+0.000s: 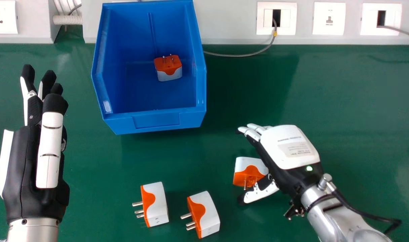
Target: Pick all objects and put in blue box
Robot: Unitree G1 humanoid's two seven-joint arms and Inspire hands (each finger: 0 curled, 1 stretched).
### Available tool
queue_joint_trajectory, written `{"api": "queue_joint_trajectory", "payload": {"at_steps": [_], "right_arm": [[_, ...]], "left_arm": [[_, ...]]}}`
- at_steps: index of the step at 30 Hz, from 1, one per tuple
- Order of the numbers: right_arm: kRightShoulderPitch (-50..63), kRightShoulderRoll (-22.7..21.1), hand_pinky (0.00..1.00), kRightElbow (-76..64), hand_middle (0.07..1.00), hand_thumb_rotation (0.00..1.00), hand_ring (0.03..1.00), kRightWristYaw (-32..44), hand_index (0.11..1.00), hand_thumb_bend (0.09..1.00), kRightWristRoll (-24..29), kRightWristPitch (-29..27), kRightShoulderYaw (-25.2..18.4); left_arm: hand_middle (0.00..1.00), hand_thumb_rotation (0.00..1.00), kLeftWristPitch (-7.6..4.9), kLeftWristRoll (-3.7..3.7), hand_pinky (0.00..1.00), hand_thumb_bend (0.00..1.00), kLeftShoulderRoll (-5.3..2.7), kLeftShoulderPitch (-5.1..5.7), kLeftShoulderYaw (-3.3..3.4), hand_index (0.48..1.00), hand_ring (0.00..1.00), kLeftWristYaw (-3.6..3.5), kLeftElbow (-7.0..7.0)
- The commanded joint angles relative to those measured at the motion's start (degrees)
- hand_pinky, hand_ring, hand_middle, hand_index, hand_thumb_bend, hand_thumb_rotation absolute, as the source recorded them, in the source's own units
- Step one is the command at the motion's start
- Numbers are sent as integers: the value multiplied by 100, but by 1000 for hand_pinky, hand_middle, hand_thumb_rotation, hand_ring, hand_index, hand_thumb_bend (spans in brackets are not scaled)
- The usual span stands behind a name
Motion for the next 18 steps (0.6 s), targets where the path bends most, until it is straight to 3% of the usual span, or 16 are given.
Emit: {"api": "queue_joint_trajectory", "payload": {"at_steps": [1,4,5,7,9,10,12,15,18], "right_arm": [[49,25,678,225,846,273,793,210,813,781,-65,148,123],[87,-17,681,141,839,246,791,385,806,783,5,160,163],[116,-19,661,110,806,220,767,412,772,739,101,96,129],[162,1,525,97,679,61,634,375,652,657,262,3,72],[145,23,392,150,561,25,482,355,576,570,343,-24,64],[119,23,353,183,544,16,453,379,562,543,368,-45,70],[69,19,317,251,566,5,448,400,538,503,411,-76,91],[18,5,316,284,584,1,458,391,523,491,464,-157,93],[-27,-5,331,289,642,0,479,341,539,480,445,-188,110]], "left_arm": [[1000,903,-114,31,1000,633,56,-74,54,1000,1000,36,-89],[1000,916,-123,58,1000,640,80,-88,73,1000,1000,25,-92],[1000,920,-126,52,1000,646,85,-98,76,1000,1000,20,-91],[1000,921,-129,53,1000,646,93,-119,75,1000,1000,22,-94],[1000,920,-128,71,1000,649,111,-141,73,1000,1000,23,-93],[1000,920,-118,67,1000,650,117,-150,73,1000,1000,20,-95],[1000,913,-107,22,1000,651,111,-163,70,1000,1000,8,-99],[1000,907,-129,48,1000,649,104,-184,72,1000,1000,20,-89],[1000,903,-103,29,1000,649,105,-194,73,1000,1000,16,-103]]}}
